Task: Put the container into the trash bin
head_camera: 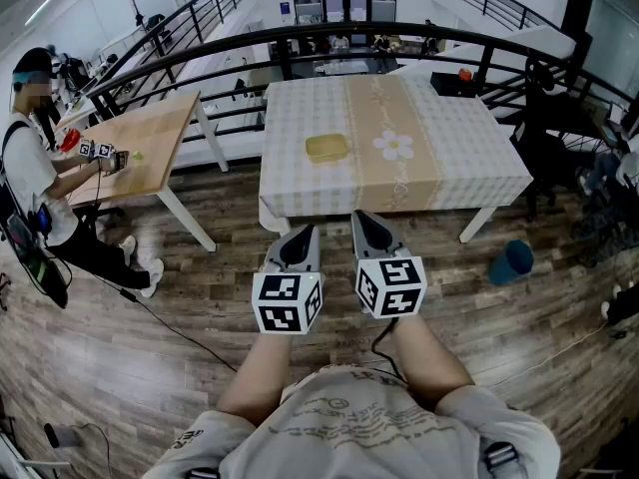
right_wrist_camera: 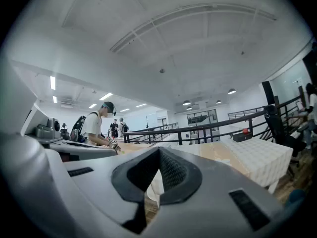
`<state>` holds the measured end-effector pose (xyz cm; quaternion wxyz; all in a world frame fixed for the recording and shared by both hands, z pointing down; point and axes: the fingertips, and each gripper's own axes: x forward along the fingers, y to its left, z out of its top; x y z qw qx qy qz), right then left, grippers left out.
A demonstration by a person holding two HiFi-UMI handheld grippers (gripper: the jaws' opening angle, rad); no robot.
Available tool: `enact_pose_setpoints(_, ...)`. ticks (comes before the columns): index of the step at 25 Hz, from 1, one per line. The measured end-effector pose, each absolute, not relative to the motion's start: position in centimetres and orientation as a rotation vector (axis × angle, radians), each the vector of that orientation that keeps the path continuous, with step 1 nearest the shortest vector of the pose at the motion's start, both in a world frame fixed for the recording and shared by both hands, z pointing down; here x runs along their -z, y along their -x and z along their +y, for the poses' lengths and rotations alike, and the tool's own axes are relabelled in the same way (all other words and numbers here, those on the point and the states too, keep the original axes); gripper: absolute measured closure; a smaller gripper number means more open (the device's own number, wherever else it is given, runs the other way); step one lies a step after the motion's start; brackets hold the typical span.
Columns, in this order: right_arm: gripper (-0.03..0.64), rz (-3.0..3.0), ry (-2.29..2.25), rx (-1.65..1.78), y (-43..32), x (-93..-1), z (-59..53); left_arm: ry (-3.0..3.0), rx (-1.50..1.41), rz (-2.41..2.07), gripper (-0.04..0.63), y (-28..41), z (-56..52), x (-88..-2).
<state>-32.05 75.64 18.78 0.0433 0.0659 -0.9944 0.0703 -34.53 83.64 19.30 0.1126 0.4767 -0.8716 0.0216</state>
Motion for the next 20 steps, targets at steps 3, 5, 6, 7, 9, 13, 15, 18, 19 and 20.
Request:
enact_pose_setpoints(3,0.615,-3.039,-0.182,-0.216,32.0,-18.6,74.9,-1.392,-0.063,-2.563,0.591,34.5,82.8,-19.0)
enact_pose_setpoints(5,0.614,-3.036,-0.173,-0.216,31.9,-18.7,74.5,-1.391,-0.067,-2.565,0.591,34.3,82.1,-19.0)
enact_pose_setpoints(6,0.614,-3.034,-0.170,-0.217,31.7,-18.8,74.2,-1.390,-0.068,-2.565,0.591,34.1,81.8,-19.1)
enact_pose_setpoints(7,0.614,-3.033,-0.167,-0.219,31.5,-18.9,74.0,-1.388,-0.069,-2.565,0.591,33.9,81.5,-19.2)
enact_pose_setpoints(9,0.614,-3.037,-0.164,-0.222,31.2,-19.1,73.5,-1.382,-0.070,-2.567,0.591,33.6,80.9,-19.4)
enact_pose_setpoints(13,0.614,-3.040,-0.163,-0.221,30.4,-19.0,72.1,-1.370,-0.067,-2.577,0.591,32.9,79.7,-19.4)
enact_pose_setpoints(15,0.614,-3.037,-0.155,-0.215,29.9,-19.0,71.4,-1.363,-0.061,-2.583,0.591,32.3,79.0,-19.3)
enact_pose_setpoints(18,0.614,-3.034,-0.133,-0.206,29.3,-19.2,70.5,-1.346,-0.057,-2.598,0.591,31.6,78.3,-19.4)
enact_pose_setpoints(19,0.614,-3.034,-0.127,-0.203,29.1,-19.3,70.3,-1.341,-0.057,-2.601,0.591,31.3,78.1,-19.5)
enact_pose_setpoints(20,0.614,-3.033,-0.123,-0.198,28.9,-19.3,70.1,-1.337,-0.057,-2.603,0.591,31.0,77.9,-19.6)
